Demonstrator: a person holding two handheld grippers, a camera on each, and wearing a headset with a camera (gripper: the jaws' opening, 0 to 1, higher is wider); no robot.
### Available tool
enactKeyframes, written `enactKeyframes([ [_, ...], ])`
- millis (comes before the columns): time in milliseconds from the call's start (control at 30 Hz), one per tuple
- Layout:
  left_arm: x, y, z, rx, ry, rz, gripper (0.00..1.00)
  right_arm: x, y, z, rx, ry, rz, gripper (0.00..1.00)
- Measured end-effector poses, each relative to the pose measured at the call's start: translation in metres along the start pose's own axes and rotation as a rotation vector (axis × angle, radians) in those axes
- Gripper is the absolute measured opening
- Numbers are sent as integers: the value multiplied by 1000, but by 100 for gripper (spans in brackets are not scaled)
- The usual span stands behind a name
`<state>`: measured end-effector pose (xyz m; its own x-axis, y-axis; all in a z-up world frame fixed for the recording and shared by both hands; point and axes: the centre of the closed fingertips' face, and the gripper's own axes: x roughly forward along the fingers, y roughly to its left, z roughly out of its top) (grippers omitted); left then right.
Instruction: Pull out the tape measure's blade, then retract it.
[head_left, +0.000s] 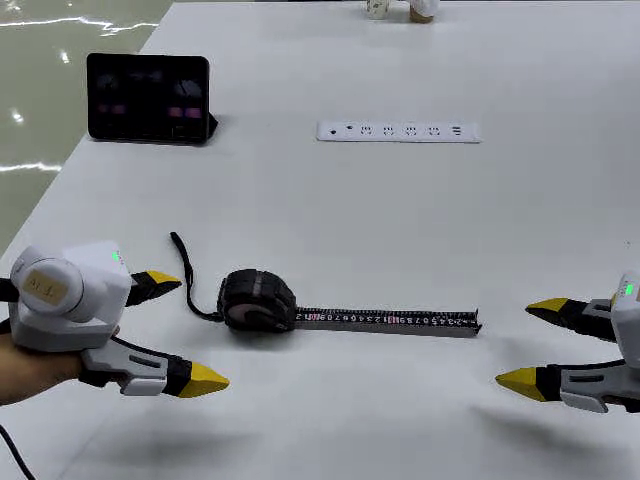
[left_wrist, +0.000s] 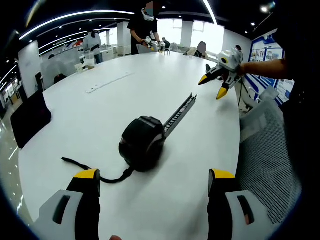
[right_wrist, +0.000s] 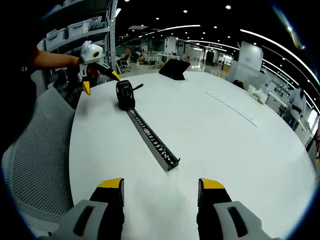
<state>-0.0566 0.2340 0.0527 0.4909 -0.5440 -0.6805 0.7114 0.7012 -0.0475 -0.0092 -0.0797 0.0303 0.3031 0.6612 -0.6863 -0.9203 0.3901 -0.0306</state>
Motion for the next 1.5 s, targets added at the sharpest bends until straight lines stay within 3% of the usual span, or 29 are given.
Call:
enactKeyframes([
  [600,-3,-16,-3,-59,-48,61,96,-7,13,11,62,-65,-46,69],
  [1500,-11,-32,7,-134,-138,171,99,-11,23,21,106,-134,-101,81],
])
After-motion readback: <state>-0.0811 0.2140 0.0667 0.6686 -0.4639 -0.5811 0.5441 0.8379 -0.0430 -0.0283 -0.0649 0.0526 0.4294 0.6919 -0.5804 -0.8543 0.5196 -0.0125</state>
